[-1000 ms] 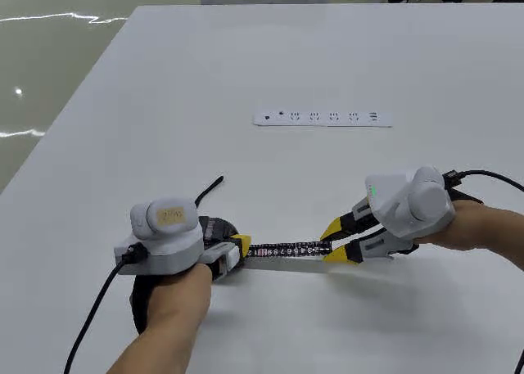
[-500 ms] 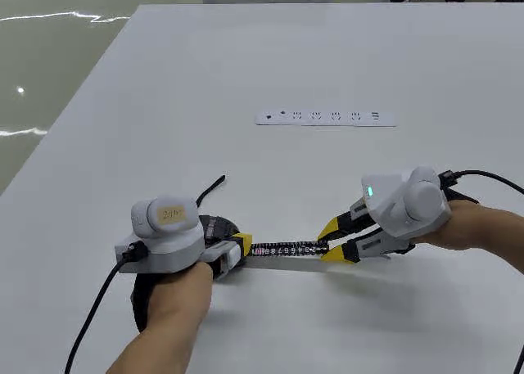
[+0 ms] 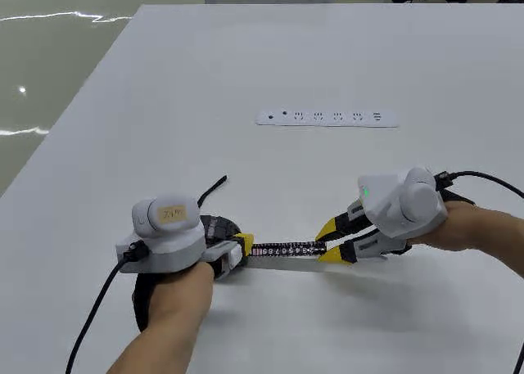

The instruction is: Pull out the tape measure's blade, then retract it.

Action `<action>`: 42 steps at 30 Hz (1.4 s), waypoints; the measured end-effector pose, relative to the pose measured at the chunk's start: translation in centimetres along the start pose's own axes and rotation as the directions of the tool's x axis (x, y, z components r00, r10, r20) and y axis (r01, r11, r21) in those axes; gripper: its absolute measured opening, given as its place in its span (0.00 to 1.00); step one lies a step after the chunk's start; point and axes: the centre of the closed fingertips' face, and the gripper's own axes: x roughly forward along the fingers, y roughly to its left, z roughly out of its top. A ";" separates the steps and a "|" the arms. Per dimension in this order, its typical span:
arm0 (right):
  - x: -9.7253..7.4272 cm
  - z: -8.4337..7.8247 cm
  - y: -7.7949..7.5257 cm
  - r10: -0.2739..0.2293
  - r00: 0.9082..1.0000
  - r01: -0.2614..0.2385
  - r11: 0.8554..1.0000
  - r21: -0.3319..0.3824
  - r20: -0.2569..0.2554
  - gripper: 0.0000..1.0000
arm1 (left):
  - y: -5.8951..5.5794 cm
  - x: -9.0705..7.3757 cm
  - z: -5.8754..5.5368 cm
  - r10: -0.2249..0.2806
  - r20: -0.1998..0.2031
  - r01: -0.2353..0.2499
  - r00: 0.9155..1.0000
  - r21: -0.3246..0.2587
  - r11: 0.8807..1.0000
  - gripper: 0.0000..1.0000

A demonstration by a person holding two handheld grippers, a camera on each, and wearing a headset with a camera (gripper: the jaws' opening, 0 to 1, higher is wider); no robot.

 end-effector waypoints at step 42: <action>1.4 1.1 -0.2 0.006 1.000 -0.006 1.000 0.001 0.008 0.14 | 0.2 0.3 0.3 -0.005 -0.001 0.005 1.000 -0.004 1.000 0.59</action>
